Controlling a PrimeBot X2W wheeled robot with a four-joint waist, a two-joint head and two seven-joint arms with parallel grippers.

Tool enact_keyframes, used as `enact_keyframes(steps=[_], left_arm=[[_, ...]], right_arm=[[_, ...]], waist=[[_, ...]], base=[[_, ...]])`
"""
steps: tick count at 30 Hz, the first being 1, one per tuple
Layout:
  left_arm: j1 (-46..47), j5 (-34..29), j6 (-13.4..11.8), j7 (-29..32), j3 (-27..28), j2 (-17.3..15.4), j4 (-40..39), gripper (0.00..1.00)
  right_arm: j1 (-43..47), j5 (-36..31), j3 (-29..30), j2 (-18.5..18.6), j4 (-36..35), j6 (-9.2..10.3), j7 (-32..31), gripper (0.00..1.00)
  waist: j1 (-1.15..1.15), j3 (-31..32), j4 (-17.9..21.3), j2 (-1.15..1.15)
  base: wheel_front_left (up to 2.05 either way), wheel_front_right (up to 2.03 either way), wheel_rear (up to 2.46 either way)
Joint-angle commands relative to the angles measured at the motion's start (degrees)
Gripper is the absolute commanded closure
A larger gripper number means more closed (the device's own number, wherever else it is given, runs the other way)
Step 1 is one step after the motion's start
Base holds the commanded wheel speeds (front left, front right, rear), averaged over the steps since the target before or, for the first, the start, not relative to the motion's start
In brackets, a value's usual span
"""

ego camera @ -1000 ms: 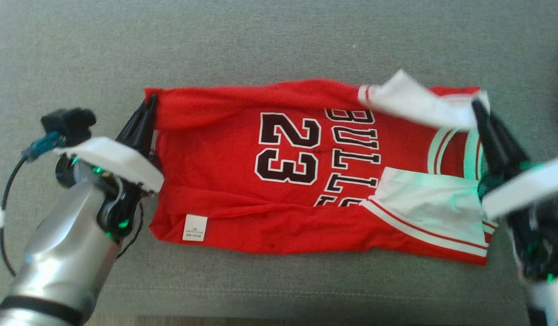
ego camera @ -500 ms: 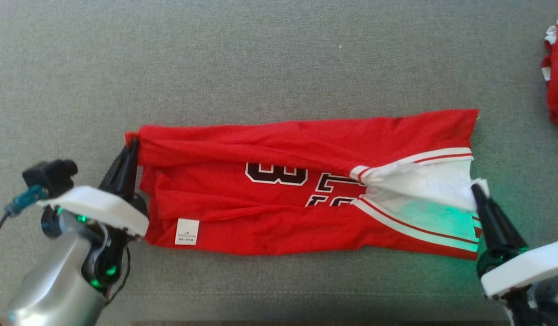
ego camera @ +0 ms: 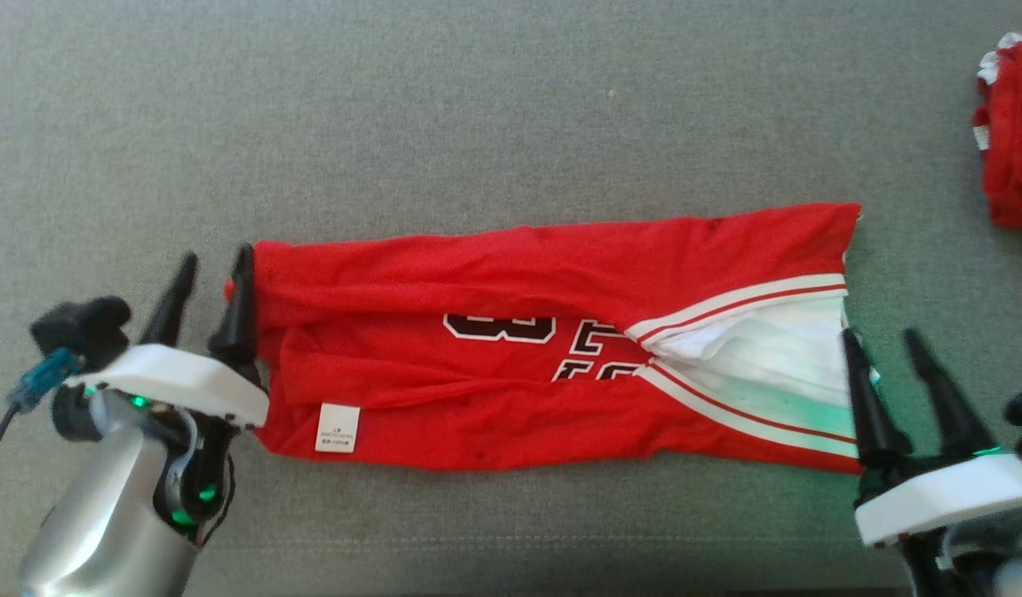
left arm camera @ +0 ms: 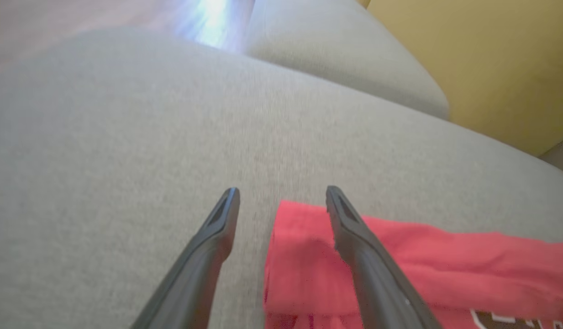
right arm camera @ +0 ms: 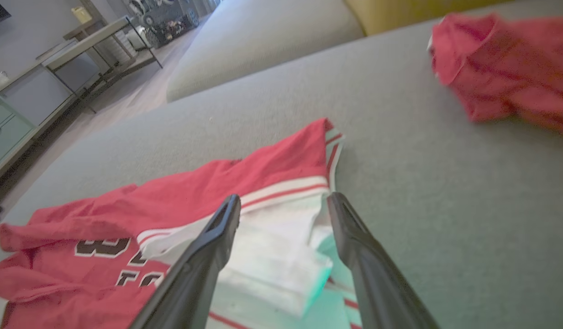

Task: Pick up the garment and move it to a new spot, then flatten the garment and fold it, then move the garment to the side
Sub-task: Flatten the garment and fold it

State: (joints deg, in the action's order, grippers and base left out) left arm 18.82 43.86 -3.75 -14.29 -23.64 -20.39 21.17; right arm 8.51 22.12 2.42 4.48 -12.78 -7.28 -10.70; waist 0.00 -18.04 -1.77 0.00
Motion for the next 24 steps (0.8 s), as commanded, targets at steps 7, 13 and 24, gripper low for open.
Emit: enact_keyframes(steps=[7, 13, 24], left_arm=[[-6.66, -12.46, -2.48, -0.70, 11.88, 4.07, -11.83, 0.00], [-11.41, -19.86, -1.51, -0.70, 14.38, 7.07, -16.84, 0.00], [-17.64, -24.96, 0.09, -0.71, 13.49, 8.04, -16.16, 0.00]], right_arm=[[-4.55, -7.96, 0.84, -0.40, -0.98, -0.21, 8.75, 0.00], [-5.99, -13.80, 1.24, -0.92, 2.18, -0.21, 13.05, 0.00], [-2.58, -17.58, 1.42, -1.41, 8.11, -0.21, 15.50, 0.00]], waist=[[0.00, 2.95, 0.28, 0.00], [0.00, 5.89, -0.04, 0.00], [0.00, 10.65, 0.22, 0.00]], base=[[0.00, 0.00, 0.00], [0.00, 0.00, 0.00], [0.00, 0.00, 0.00]])
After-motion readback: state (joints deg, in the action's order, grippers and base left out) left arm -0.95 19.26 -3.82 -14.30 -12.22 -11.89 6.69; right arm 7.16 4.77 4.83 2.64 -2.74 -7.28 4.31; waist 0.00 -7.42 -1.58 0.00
